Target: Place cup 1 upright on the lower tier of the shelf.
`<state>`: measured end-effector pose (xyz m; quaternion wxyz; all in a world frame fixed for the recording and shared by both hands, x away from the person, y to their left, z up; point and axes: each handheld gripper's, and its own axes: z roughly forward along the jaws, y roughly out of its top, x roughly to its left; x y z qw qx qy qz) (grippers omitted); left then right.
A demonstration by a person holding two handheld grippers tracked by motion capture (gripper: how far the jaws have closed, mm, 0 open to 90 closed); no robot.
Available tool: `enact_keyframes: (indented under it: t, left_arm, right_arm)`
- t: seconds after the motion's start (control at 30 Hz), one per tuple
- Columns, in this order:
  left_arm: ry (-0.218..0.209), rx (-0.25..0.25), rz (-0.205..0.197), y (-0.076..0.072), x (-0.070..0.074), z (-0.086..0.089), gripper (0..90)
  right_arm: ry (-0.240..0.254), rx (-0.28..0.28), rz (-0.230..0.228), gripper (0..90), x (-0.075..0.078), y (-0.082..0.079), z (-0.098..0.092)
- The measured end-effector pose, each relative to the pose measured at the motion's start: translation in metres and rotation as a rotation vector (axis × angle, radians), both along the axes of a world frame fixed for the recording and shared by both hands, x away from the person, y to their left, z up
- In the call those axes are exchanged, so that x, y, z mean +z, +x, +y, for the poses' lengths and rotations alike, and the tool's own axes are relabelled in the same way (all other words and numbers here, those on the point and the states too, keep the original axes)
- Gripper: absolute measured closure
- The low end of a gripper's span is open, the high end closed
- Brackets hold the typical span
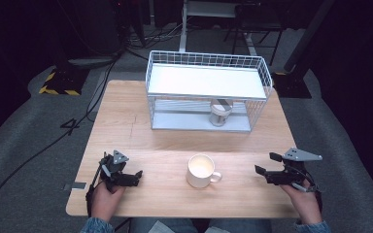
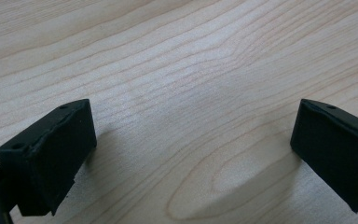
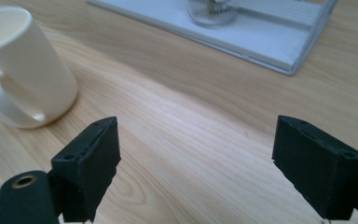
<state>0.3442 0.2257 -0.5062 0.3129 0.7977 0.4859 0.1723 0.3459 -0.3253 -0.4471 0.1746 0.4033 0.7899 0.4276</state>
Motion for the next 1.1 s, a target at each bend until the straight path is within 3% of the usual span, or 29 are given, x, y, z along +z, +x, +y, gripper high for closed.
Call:
enact_keyframes:
  t: [0.6,1.1]
  left_arm:
    - [0.0,0.001,0.003,0.001,0.0,-0.001,0.5]
    - [0.0,0.001,0.002,0.001,0.0,-0.001,0.5]
  right_arm:
    - [-0.064,-0.056,0.061,14.9,-0.034,0.004,-0.018]
    - [-0.126,-0.064,0.093,14.8,-0.053,0.01,-0.013]
